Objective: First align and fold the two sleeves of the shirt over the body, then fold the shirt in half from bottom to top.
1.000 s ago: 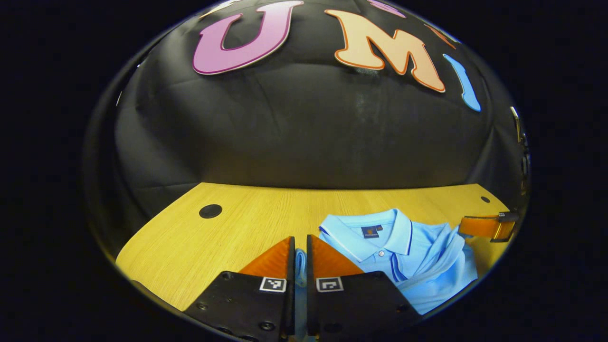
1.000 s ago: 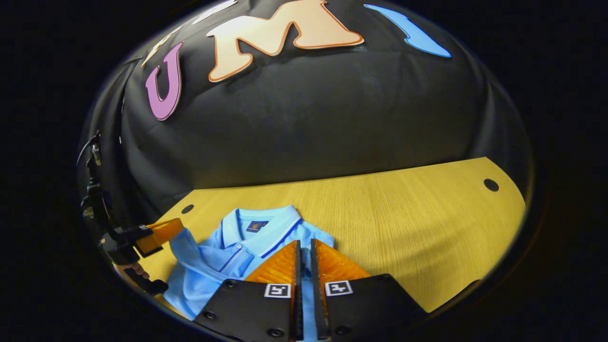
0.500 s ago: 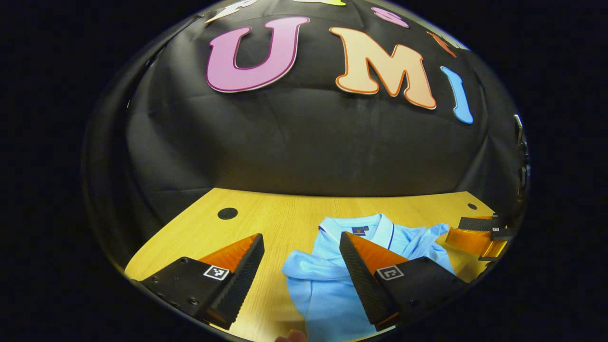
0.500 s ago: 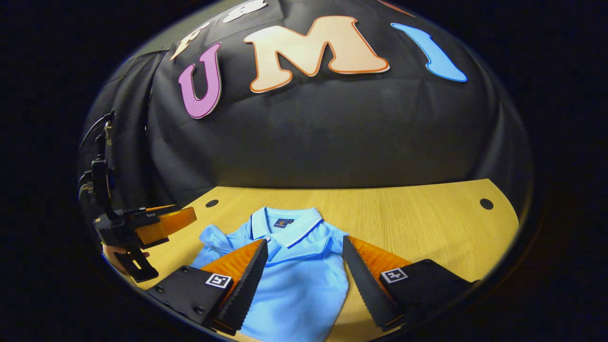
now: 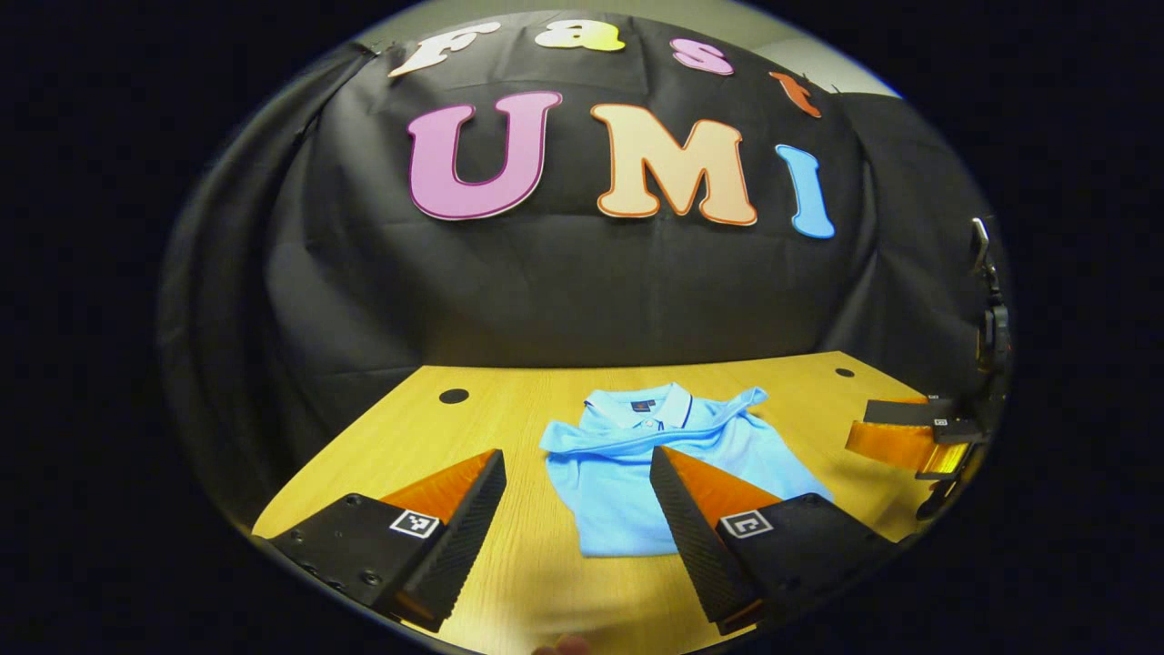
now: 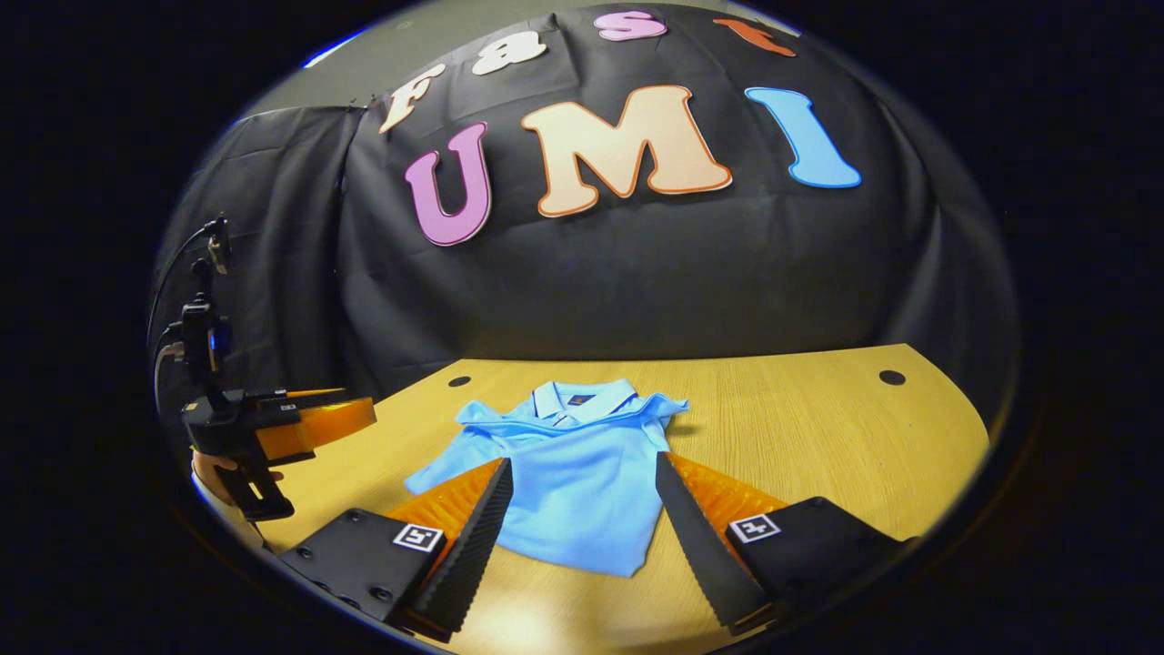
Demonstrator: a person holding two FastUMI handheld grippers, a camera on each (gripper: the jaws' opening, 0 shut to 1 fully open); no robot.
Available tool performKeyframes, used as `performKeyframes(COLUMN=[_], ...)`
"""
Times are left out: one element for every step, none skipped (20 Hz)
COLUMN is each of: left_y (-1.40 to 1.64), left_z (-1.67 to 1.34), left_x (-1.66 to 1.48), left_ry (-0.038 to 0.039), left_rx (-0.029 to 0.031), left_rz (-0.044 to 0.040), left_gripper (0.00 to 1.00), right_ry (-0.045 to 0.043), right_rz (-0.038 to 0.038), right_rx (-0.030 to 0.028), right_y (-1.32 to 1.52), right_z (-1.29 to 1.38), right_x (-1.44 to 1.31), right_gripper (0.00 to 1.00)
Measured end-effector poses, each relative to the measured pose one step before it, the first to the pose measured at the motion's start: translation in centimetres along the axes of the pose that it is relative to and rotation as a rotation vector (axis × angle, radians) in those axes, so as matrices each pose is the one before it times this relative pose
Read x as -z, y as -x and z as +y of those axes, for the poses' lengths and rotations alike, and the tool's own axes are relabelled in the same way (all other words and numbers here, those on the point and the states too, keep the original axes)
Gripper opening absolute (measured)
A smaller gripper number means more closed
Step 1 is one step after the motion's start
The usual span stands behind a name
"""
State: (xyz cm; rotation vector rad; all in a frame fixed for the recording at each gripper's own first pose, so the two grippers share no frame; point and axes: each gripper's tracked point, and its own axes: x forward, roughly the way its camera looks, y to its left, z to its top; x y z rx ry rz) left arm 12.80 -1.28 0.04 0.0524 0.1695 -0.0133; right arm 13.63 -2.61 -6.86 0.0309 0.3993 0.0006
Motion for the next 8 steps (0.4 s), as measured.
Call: performKeyframes(left_y=[0.957, 0.964, 0.747, 0.715, 0.564, 0.527, 0.446, 0.354], left_z=[-0.379, -0.320, -0.238, -0.283, -0.291, -0.379, -0.298, -0.237], left_x=[0.166, 0.192, 0.150, 0.327, 0.416, 0.732, 0.729, 0.710], left_ry=[-0.01094, -0.00863, -0.00616, 0.00066, 0.00929, 0.01611, 0.02167, 0.02106], left_rx=[0.00405, 0.00066, -0.00005, 0.00214, 0.00258, 0.00689, 0.00706, 0.00389], left_rz=[-0.01290, -0.00853, -0.00521, -0.00448, 0.00238, 0.01446, 0.02181, 0.02155], left_gripper=[0.95, 0.95, 0.95, 0.96, 0.96, 0.96, 0.96, 0.96], right_ry=[0.01001, 0.01037, 0.00210, -0.01003, -0.01100, -0.00984, -0.00432, -0.00089], right_rz=[-0.00848, -0.00483, -0.00340, -0.00022, 0.00089, 0.00104, -0.00011, -0.00125], right_rx=[0.00336, 0.00652, 0.00559, -0.00515, -0.00710, -0.00117, 0.00238, 0.00442], right_y=[1.002, 0.775, 0.875, 0.733, 0.721, 0.583, 0.512, 0.546], right_z=[0.129, 0.019, 0.034, 0.330, 0.364, 0.159, -0.073, 0.009], right_x=[0.488, 0.426, 0.499, 0.506, 0.420, 0.430, 0.358, 0.207], right_gripper=[0.98, 0.98, 0.98, 0.98, 0.98, 0.98, 0.98, 0.98])
